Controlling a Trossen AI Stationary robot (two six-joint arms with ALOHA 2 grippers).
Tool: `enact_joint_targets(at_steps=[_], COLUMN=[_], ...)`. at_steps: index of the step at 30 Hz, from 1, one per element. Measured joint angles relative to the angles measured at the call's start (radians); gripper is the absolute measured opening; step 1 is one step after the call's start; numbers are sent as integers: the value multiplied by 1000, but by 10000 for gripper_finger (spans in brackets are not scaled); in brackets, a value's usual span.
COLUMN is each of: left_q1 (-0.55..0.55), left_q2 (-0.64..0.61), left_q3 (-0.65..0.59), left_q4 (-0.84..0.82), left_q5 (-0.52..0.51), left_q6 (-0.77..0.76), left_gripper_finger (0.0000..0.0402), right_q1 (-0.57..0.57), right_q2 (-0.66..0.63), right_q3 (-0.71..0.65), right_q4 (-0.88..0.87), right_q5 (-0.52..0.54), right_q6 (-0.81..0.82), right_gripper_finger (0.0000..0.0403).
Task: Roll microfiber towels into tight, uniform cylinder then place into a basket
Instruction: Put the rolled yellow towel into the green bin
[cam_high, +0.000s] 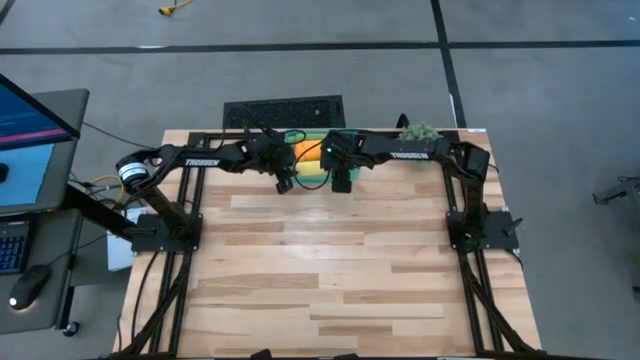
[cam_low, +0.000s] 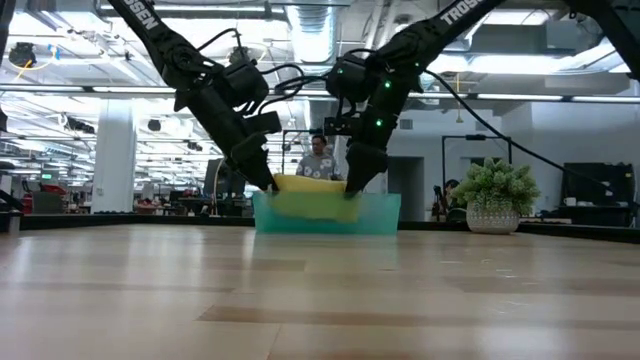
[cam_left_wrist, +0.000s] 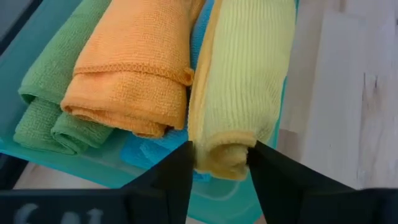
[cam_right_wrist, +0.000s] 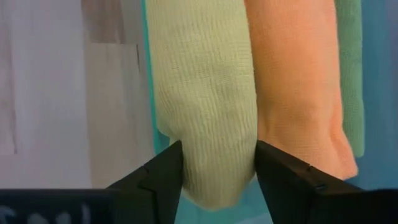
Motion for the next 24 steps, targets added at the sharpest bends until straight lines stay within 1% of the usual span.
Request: enact_joint_targets(at_steps=[6,10,16,19,21,24], left_q1=[0,-1,-1,-1,-4,-5], left_q2=[-24,-58,-113,-140,-159,-172], left_q3=[0,0,0,0,1,1], left_q4=[2,-3,-80,-84,-57,11], left_q5=[7,8,-2,-5,-5,-5], left_q6=[1,2,9,9,17,19], left_gripper_finger=[151,151,151,151,151,147], right_q1=[1,1,-5,-12,-22,-29], right_q2=[-1,-1,-10,-23,-40,-63], right_q3=[36,53,56,58,55,56], right_q4=[-82,-129,-183,-227,-279,-274], right_q5=[-5,-7,-8,-8,-8,-11], right_q6=[0,0,0,8,14,18], right_gripper_finger=[217,211,199,190,182,170])
